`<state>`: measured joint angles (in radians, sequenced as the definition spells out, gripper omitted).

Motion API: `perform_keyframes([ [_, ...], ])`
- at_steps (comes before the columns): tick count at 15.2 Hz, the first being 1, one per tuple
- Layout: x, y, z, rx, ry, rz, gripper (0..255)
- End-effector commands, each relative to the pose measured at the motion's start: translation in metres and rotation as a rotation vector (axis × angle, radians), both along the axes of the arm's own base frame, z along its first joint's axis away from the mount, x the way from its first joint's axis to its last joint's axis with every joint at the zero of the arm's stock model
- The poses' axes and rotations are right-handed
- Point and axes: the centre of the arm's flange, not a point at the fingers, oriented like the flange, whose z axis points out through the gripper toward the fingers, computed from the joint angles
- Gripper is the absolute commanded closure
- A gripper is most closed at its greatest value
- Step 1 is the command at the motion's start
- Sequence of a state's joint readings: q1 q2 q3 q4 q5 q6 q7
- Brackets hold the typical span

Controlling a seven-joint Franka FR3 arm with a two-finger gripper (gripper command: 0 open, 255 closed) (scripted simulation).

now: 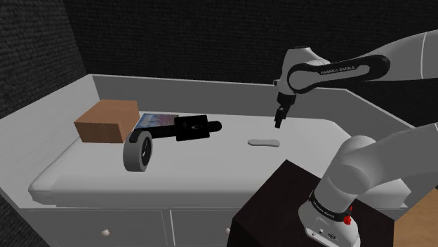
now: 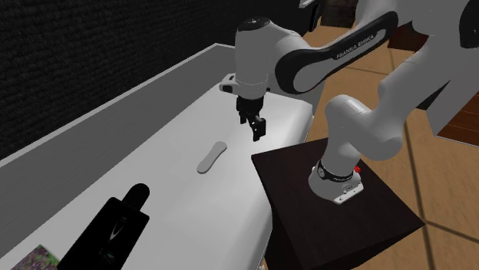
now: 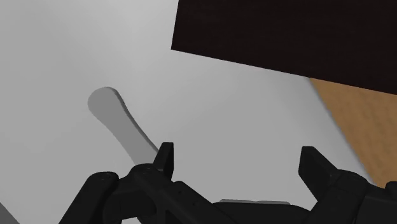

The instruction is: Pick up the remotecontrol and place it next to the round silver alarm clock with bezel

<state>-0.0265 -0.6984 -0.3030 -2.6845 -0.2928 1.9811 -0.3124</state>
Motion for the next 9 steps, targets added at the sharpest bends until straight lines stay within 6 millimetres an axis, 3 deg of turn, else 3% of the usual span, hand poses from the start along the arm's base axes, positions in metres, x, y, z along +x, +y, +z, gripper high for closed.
perform_keyframes([
  [1,0.004,-0.017,-0.021,0.004,-0.002,0.05,0],
  [9,0.032,-0.083,-0.099,0.021,-0.004,0.237,0],
])
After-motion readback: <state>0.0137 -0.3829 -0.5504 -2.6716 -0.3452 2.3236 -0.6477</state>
